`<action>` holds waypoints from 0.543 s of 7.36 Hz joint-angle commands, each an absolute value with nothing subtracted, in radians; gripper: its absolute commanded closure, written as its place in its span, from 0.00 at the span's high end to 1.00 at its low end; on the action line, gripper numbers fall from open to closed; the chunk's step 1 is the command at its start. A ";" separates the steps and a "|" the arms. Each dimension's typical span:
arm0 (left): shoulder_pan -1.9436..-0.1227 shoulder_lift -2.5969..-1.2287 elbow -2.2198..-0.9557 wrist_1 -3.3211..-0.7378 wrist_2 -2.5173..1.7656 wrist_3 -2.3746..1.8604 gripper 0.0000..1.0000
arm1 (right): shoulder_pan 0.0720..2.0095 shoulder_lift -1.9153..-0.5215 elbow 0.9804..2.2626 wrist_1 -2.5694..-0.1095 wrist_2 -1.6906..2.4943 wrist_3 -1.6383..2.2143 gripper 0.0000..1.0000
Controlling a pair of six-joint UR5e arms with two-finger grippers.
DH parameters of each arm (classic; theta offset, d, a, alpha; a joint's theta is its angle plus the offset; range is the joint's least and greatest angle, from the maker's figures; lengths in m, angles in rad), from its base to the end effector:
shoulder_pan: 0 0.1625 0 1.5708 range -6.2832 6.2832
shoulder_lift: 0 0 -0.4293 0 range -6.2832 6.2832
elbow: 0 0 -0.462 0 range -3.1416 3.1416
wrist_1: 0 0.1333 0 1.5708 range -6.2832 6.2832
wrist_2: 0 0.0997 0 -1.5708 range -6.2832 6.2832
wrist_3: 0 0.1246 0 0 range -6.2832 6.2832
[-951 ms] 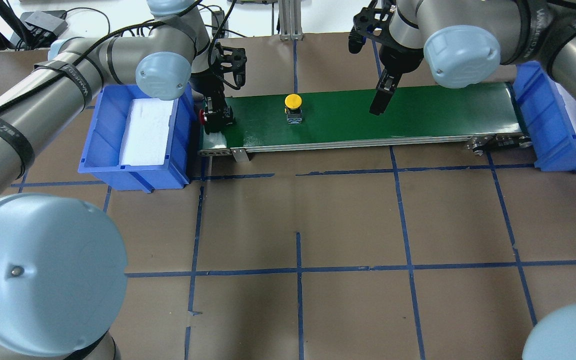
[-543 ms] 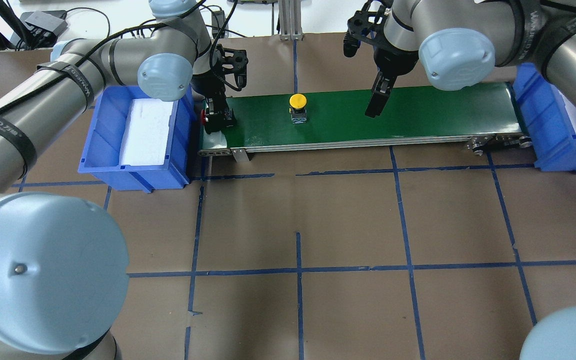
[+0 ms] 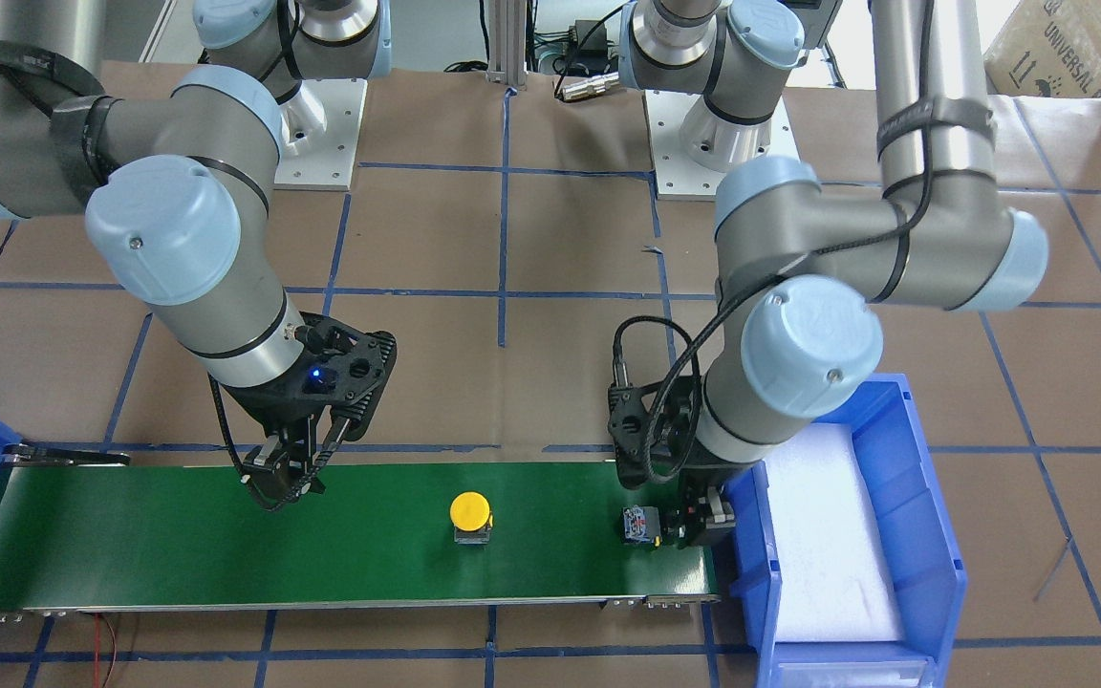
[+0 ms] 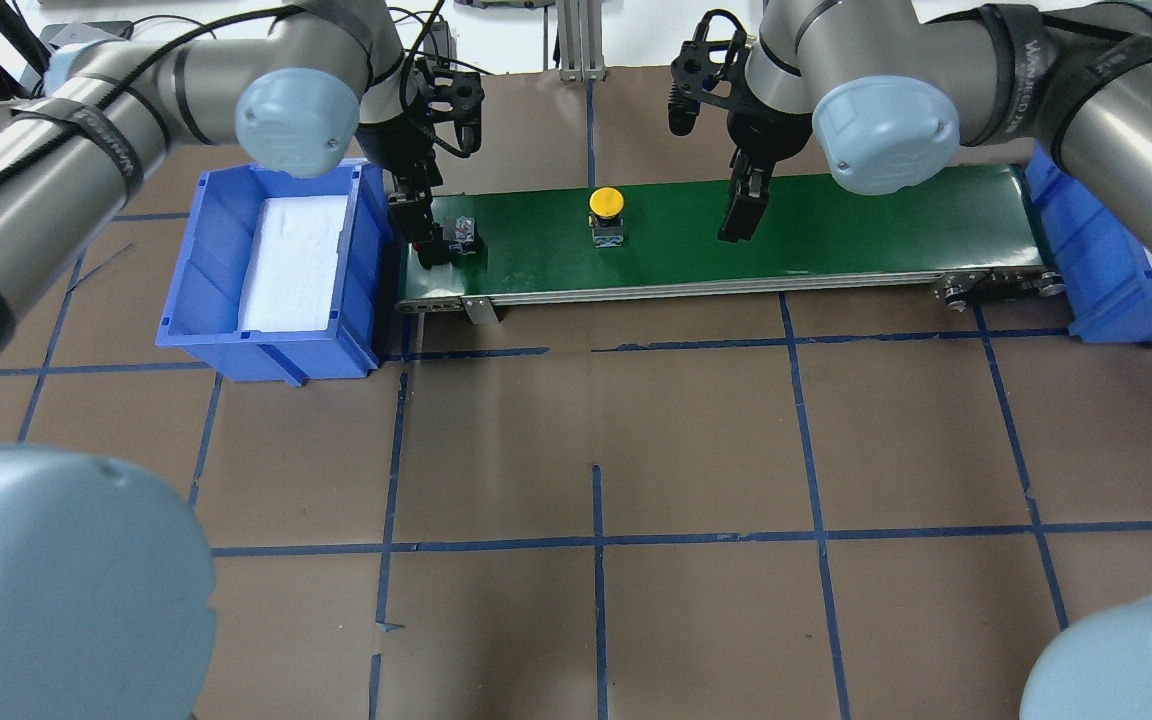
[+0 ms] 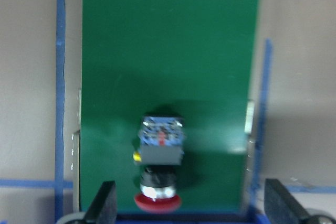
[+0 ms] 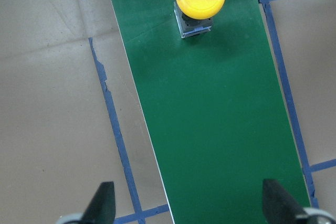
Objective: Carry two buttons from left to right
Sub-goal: 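Place the red button on the belt end with the left gripper, then withdraw the left gripper while the right gripper hovers over the yellow button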
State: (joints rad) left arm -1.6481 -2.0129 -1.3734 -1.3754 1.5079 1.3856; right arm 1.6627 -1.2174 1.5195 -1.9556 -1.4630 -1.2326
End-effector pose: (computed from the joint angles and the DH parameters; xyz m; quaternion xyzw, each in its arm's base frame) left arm -0.1967 -0.7123 0.3095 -0.6668 -0.7441 -0.0004 0.0399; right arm 0.2103 -0.6828 0.3126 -0.6152 0.7854 -0.0638 0.0230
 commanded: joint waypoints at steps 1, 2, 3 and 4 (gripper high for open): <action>-1.646 -1.773 -1.428 -1.562 1.520 1.095 1.00 | 1.664 -1.197 1.516 -1.973 -1.463 -1.238 0.98; -1.635 -1.676 -1.498 -1.607 1.520 0.934 1.00 | 1.666 -1.190 1.508 -1.979 -1.463 -1.244 0.98; -1.614 -1.604 -1.559 -1.595 1.532 0.664 1.00 | 1.666 -1.172 1.503 -2.003 -1.462 -1.241 0.98; -1.597 -1.557 -1.601 -1.592 1.537 0.494 1.00 | 1.675 -1.155 1.508 -2.020 -1.418 -1.233 0.98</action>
